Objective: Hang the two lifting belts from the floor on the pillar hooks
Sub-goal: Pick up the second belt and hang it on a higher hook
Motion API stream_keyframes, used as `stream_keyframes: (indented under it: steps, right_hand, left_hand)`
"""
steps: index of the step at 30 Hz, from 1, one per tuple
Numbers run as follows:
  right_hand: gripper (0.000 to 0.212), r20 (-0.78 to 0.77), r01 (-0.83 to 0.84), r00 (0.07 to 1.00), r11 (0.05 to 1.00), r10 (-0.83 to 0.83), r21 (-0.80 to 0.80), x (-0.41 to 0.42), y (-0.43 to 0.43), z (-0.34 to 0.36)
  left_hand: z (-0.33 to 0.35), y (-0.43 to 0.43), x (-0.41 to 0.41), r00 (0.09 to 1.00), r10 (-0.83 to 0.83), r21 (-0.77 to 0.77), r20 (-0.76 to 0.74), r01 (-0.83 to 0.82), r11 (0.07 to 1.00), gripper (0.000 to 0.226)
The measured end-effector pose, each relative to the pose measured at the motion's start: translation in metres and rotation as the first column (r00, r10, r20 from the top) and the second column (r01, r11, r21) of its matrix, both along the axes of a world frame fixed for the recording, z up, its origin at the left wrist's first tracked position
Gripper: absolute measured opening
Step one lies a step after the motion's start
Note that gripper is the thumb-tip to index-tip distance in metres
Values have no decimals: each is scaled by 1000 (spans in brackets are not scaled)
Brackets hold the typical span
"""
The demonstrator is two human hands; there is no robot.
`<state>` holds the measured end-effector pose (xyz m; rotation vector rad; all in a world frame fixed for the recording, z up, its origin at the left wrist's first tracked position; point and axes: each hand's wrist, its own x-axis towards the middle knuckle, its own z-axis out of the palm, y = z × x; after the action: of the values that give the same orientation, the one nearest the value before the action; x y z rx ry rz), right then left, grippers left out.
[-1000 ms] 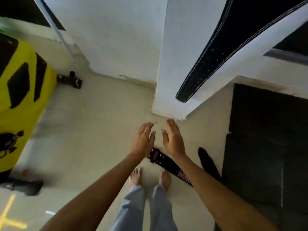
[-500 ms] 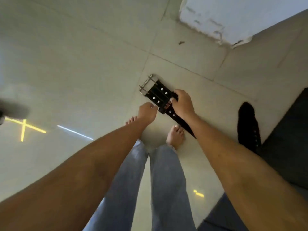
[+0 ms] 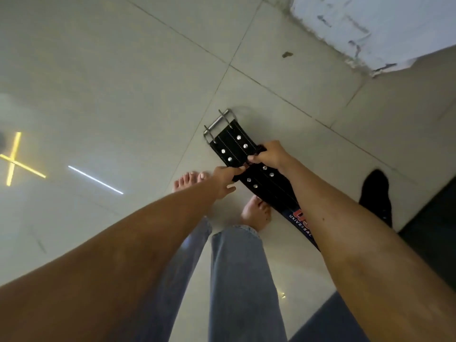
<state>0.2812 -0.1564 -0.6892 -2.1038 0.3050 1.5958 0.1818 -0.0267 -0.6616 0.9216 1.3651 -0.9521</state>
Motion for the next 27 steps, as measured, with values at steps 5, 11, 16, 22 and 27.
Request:
stream_keyframes:
  steps: [5, 11, 16, 22, 27]
  right_hand:
    - [15, -66, 299, 954, 942, -292, 155, 6, 14, 102]
    - [26, 50, 441, 885, 868, -463, 231, 26, 44, 253]
    - [30, 130, 523, 806, 798, -578, 300, 39, 54, 422]
    - [39, 139, 592, 672, 640, -728, 490, 10, 25, 617]
    - [39, 166, 590, 581, 554, -796, 587, -15, 4, 728]
  left_hand:
    - [66, 19, -13, 982, 154, 5, 113, -155, 988, 55]
    - [208, 32, 27, 864, 409, -3, 294, -427, 904, 37]
    - [367, 45, 56, 813, 320, -7, 486, -363, 932, 43]
    - [566, 37, 59, 596, 81, 2, 799, -137, 991, 34]
    - [679, 23, 58, 491, -18, 63, 871, -76, 995, 27]
